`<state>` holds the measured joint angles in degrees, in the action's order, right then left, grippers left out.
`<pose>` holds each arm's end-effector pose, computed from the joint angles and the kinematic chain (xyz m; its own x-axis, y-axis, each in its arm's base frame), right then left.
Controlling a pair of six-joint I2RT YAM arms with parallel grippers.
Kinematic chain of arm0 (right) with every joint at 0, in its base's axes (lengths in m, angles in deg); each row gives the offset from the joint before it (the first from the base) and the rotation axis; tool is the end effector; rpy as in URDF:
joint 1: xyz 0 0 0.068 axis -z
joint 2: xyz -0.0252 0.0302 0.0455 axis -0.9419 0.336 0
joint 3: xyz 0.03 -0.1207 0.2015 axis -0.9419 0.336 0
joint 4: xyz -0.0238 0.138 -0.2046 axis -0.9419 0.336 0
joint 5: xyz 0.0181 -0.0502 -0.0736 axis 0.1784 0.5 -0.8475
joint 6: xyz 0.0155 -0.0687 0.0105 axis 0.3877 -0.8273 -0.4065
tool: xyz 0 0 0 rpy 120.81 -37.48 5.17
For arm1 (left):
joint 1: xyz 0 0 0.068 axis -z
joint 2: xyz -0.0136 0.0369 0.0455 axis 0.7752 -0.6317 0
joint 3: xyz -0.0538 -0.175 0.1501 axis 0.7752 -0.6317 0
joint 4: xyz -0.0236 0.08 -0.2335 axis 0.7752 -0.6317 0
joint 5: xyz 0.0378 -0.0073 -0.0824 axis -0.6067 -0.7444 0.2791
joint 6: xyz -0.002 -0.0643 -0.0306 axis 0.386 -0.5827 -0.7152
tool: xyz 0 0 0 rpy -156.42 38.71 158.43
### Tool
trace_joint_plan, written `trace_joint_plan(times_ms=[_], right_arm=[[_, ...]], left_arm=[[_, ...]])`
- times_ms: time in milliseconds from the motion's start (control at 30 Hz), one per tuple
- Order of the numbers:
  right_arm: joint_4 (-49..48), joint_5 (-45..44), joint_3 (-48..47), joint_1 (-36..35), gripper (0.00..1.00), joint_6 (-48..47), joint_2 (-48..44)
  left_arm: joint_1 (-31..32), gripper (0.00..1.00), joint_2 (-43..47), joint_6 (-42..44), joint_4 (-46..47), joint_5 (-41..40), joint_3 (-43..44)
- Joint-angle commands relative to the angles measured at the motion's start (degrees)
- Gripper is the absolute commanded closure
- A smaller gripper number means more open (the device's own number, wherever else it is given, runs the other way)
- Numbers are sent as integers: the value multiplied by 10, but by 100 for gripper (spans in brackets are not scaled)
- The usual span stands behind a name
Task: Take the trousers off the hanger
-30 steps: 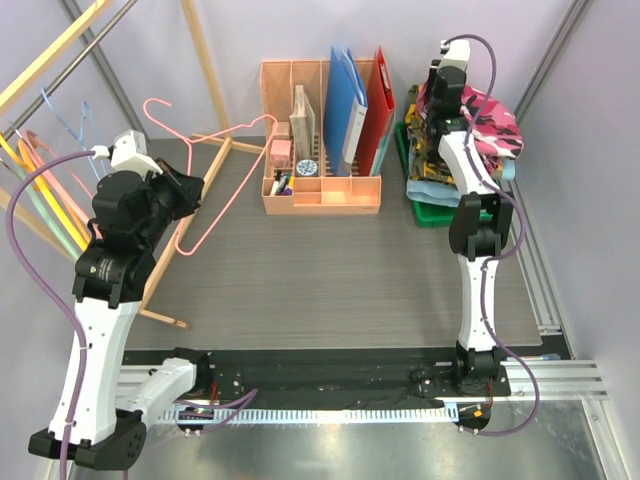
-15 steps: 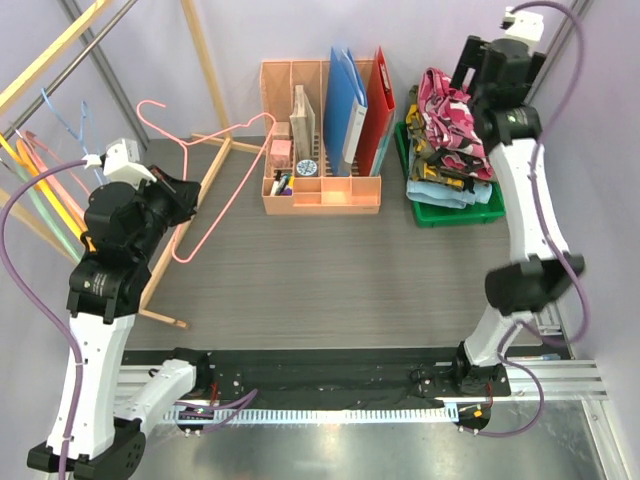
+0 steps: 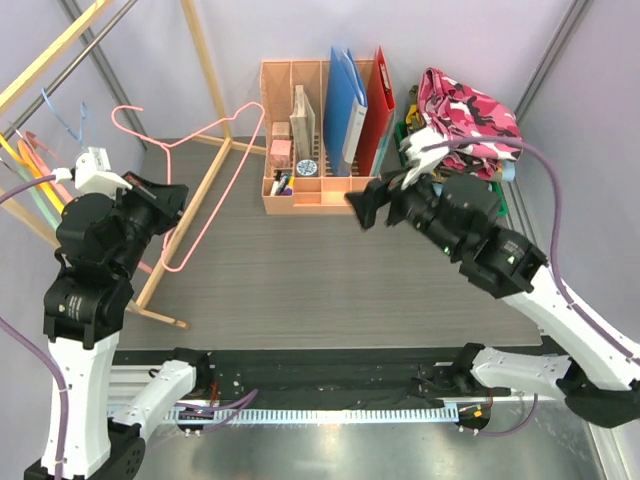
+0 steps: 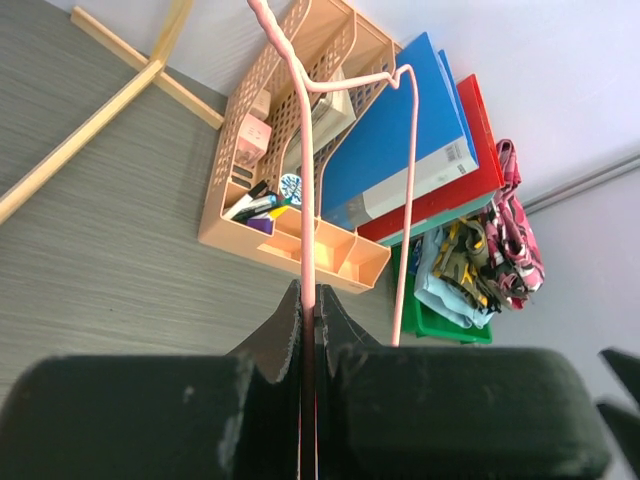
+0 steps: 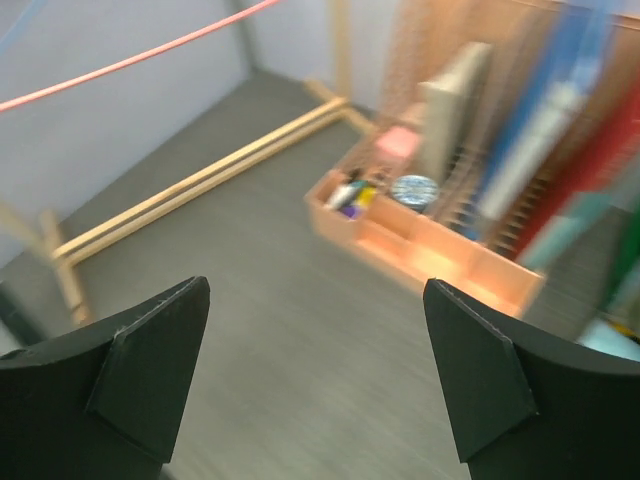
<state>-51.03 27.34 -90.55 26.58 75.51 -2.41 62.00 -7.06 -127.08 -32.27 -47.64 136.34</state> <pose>0.1799 0.1546 0.4338 -0.0975 0.0319 -0.9947 -0.5101 0.8566 0.0775 0.1499 -0.0236 0.4464 -0.1813 -0.6170 -0.7658 -0.0279 0.7816 -0.6231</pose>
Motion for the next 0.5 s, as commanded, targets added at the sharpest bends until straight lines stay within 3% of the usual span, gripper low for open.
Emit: trace_joint_plan(times_ms=[0,67,167,300,467], right_arm=[[-84,15,11,-167,6,-66,8],[-86,-63,-12,-279,5,-128,46],[-102,-160,-41,-394,3,-224,110],[-196,-229,-58,-461,2,-327,184],[-336,-239,-68,-491,5,-446,265]], left_arm=[[-1,100,0,-29,-18,-13,22],[-1,100,-2,-29,-21,-19,23],[-1,100,-10,-23,-27,-23,26],[-1,100,-19,-20,-37,-30,32],[-1,100,-22,-16,-46,-28,37]])
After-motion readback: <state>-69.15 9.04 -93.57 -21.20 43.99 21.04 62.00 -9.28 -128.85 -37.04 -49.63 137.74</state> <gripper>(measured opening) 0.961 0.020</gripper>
